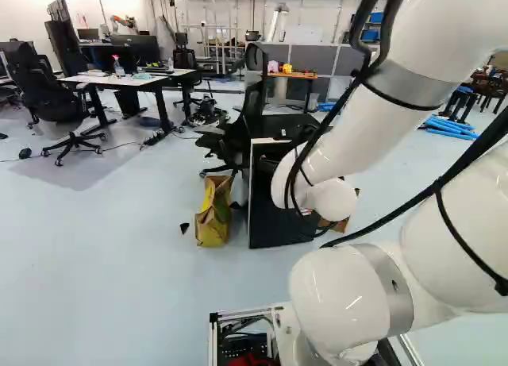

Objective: Grab a drink from the fridge

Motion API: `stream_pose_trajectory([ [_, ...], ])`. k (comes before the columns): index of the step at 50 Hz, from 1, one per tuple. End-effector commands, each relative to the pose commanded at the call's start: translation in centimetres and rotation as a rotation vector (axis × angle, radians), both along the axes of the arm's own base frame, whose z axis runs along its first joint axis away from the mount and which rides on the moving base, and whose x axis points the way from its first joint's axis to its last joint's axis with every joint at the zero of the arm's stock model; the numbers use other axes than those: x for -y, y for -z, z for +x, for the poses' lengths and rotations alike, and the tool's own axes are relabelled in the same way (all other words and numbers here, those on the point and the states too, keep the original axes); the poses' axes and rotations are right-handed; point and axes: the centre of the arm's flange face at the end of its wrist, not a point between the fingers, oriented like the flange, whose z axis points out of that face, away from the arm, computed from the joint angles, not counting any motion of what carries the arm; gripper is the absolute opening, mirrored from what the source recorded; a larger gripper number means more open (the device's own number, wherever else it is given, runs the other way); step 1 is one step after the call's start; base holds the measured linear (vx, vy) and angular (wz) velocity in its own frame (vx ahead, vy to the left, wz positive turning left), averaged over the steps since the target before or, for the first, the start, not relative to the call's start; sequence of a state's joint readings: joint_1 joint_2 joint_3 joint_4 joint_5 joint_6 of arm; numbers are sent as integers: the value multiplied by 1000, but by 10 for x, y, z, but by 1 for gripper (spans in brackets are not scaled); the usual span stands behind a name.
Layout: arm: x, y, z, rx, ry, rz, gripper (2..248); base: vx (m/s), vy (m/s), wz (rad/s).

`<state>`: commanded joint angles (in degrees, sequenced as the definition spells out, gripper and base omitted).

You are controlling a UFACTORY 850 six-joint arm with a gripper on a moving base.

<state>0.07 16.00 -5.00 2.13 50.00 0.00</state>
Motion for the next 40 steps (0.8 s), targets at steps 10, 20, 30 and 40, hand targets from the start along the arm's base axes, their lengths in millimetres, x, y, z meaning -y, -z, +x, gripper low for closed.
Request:
stream_pose_trajectory([
  [10,-2,0,1,-1,33,22,247,0,0,0],
  [20,-9,0,3,-3,50,43,247,0,0,0],
  [30,-19,-1,9,-8,43,56,247,0,0,0],
  [40,-29,-2,9,-1,27,66,247,0,0,0],
])
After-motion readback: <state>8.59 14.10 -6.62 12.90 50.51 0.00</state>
